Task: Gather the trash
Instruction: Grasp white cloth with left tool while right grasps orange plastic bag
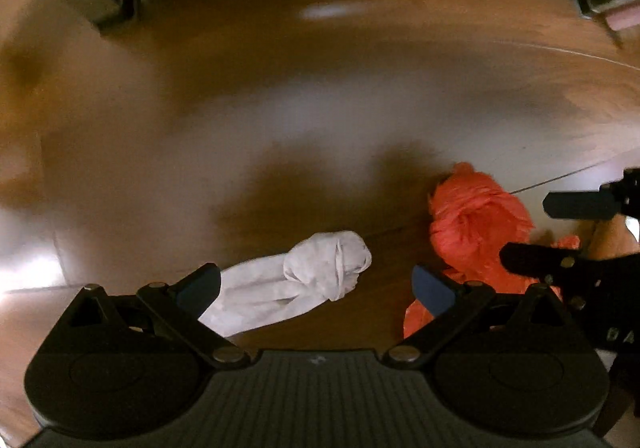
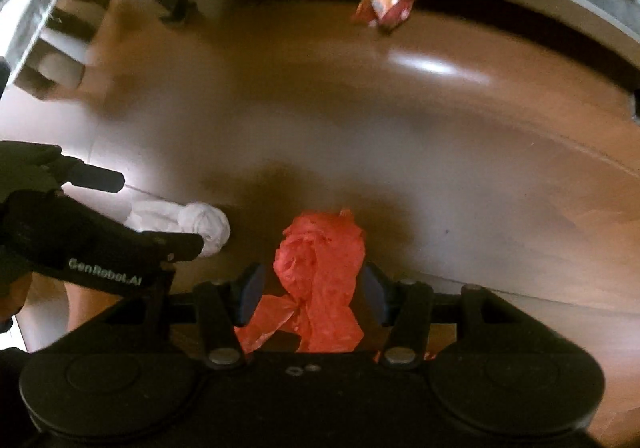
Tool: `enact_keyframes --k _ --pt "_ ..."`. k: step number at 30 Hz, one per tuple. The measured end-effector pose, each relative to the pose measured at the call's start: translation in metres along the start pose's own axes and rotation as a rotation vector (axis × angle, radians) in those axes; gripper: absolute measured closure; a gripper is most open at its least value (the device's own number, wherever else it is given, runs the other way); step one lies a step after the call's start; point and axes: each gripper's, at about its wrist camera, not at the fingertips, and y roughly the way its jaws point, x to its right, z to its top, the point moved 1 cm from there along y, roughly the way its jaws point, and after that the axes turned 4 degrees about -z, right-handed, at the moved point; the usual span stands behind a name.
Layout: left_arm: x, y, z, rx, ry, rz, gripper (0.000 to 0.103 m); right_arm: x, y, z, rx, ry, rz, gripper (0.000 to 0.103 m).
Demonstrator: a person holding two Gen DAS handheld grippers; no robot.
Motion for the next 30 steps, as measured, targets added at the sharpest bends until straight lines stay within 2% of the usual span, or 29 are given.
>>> enact_keyframes --k 3,12,16,20,22,23,25,30 --pt "-0.004 0.014 0.0 -0.006 -0.013 -0.009 0.001 -0.004 0.016 -0.002 -0.022 -0.005 0.001 0.049" --pt "-0.011 0.04 -0.002 -0.024 -0.031 -0.031 0.015 -0.009 0.044 0.001 -0.035 -0.009 -0.001 0.048" --pt "-0.01 0.042 -0.001 -0.024 -0.024 -0.041 0.034 -0.01 0.047 0.001 -0.021 -0.011 0.007 0.049" --pt "-0.011 0.042 -0.001 -0.01 -0.015 -0.04 0.037 -0.013 0.046 -0.001 -0.002 -0.031 -0.011 0.05" --pt "-0.007 0.039 -0.002 0.0 -0.005 -0.032 0.052 -0.016 0.046 -0.002 0.004 -0.045 -0.028 0.051" --pt "-0.006 0.038 -0.002 0.003 -0.001 -0.027 0.056 -0.017 0.045 -0.002 0.009 -0.051 -0.036 0.051" --pt "-0.008 0.036 -0.002 0.008 -0.01 -0.048 0.072 -0.019 0.044 -0.001 0.009 -0.065 -0.048 0.052" --pt "-0.006 0.031 -0.005 0.013 0.022 -0.04 0.078 -0.018 0.036 0.0 0.037 -0.087 -0.074 0.056"
